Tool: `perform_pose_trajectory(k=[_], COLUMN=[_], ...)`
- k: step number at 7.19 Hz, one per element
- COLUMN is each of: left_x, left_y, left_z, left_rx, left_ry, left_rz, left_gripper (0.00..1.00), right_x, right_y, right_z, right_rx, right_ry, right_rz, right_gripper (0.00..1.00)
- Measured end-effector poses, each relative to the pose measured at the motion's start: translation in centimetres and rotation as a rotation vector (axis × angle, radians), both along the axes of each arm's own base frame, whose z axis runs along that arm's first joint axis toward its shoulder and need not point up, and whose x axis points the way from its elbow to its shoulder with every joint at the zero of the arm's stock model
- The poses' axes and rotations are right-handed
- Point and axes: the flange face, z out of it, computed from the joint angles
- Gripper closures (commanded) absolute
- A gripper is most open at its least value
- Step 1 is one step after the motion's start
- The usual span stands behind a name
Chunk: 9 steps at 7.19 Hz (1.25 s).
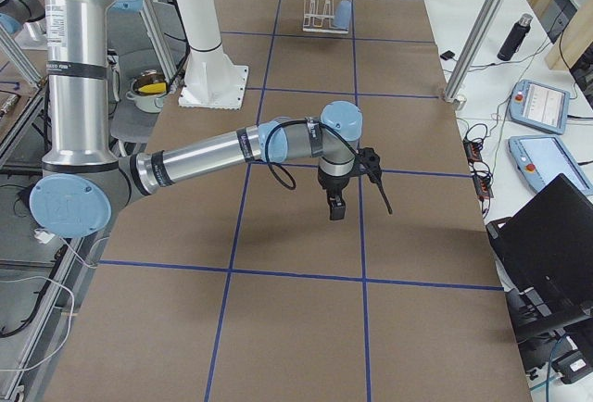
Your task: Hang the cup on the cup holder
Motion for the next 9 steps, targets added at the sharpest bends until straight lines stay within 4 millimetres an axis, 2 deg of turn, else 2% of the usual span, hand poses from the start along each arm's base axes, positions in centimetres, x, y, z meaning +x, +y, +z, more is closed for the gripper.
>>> perform_pose_trajectory(k=[4,6,9], left_x=[-0.2,-0.5,-0.3], left_y=[0.7,1.9,2.4], left_z=[-1.9,-2.2,-2.3], left_rx=[0.002,-0.003,-0.072], left_ry=[0.009,0.012,0.033], left_rz=[-0.034,-0.041,-0.096], left_gripper=[0.02,0.02,0.02], right_x=[0.1,0.1,0.0], right_y=[-0.3,-0.5,-0.7], right_z=[0.3,1.3,1.9], right_rx=[0.001,-0.025,-0.069], right_ry=[0.023,0.026,0.022], right_rz=[0.002,0.009,0.039], right_gripper=[0.00,0.00,0.00])
